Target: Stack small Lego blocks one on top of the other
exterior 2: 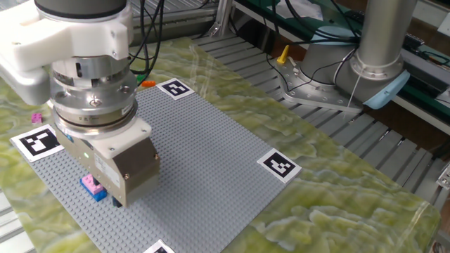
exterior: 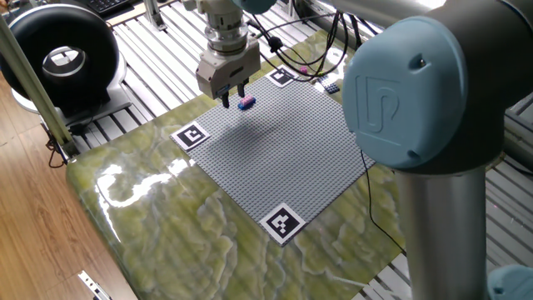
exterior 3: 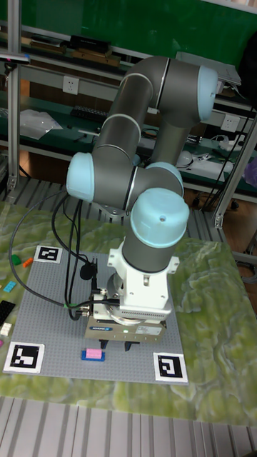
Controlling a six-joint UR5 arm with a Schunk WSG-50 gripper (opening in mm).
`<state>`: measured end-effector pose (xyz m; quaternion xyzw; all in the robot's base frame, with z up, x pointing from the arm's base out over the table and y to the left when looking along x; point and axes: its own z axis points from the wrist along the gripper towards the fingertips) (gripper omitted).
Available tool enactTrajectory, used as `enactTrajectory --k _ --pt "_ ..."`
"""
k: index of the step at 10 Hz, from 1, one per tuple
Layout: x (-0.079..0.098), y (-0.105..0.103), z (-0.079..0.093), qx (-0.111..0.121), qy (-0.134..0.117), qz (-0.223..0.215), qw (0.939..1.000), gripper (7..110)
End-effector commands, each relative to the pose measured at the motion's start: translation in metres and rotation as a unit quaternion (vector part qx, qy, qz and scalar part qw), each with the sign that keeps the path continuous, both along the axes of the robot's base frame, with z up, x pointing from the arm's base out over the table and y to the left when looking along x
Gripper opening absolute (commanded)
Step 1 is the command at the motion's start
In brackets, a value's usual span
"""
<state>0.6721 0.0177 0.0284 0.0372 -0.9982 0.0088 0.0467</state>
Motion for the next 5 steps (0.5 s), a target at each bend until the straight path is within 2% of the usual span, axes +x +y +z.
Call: enactTrajectory --k 1,3,4,5 --pt "0.0 -0.001 0.02 0.006 0.003 0.004 1.0 44" --pt "0.027 0.001 0.022 0.015 -0.049 -0.01 0.9986 44" --pt "0.037 0.008 0.028 0.029 -0.062 -0.026 0.9973 7" --pt "0.045 0.014 0.04 0.042 -0.07 -0.032 0.9962 7"
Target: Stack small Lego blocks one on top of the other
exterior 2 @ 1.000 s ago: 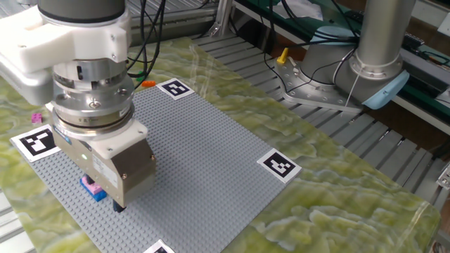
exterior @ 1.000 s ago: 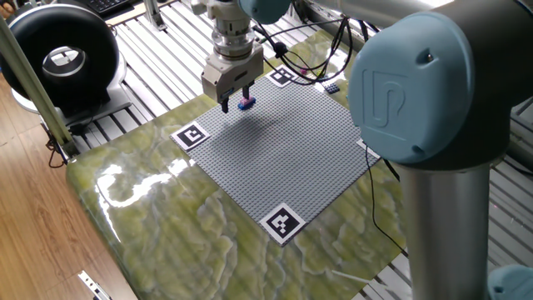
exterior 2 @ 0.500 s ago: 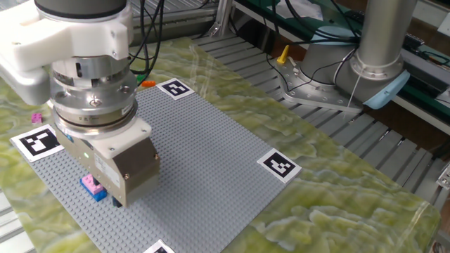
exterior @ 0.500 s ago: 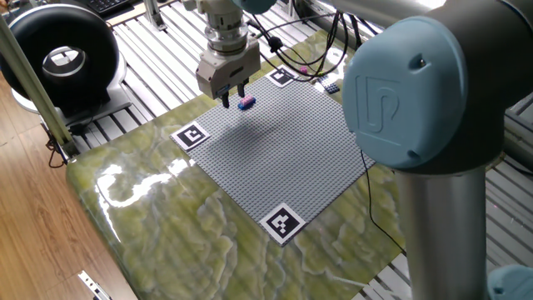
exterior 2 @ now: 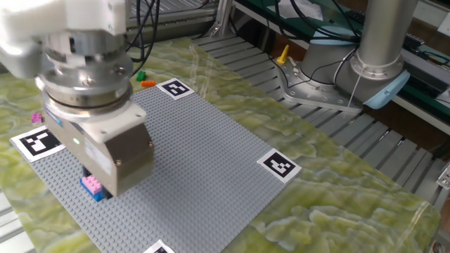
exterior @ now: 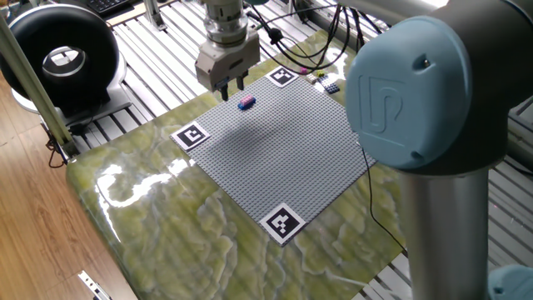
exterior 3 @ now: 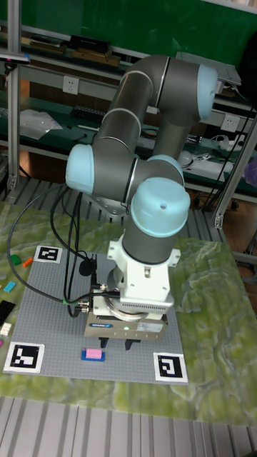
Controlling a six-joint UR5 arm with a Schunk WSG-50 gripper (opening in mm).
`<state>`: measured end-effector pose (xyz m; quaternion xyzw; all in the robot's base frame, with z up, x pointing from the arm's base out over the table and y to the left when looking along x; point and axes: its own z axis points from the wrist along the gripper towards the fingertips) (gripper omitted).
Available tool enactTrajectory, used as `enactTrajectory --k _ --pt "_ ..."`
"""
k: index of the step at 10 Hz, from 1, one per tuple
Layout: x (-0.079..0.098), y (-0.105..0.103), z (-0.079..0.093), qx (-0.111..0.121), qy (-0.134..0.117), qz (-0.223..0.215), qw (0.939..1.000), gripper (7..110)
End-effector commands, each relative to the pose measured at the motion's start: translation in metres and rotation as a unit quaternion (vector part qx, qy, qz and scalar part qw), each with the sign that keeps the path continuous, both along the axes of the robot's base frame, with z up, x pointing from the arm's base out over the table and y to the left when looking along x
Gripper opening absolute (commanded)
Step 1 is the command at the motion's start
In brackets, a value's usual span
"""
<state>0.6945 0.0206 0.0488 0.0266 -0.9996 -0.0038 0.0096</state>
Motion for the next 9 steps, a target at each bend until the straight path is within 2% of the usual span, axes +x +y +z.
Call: enactTrajectory --k 1,3,5,6,9 --pt "0.033 0.01 0.029 0.029 -0.045 -0.022 0.9983 7" --pt "0.052 0.026 0.034 0.07 -0.076 -0.033 0.9941 7" --pt "0.059 0.025 0.034 0.072 -0.084 -0.031 0.9934 7" --pt "0.061 0.02 0.034 0.066 -0.086 -0.028 0.9938 7" --pt "0.061 0.012 0.036 0.062 -0.082 -0.012 0.9947 7"
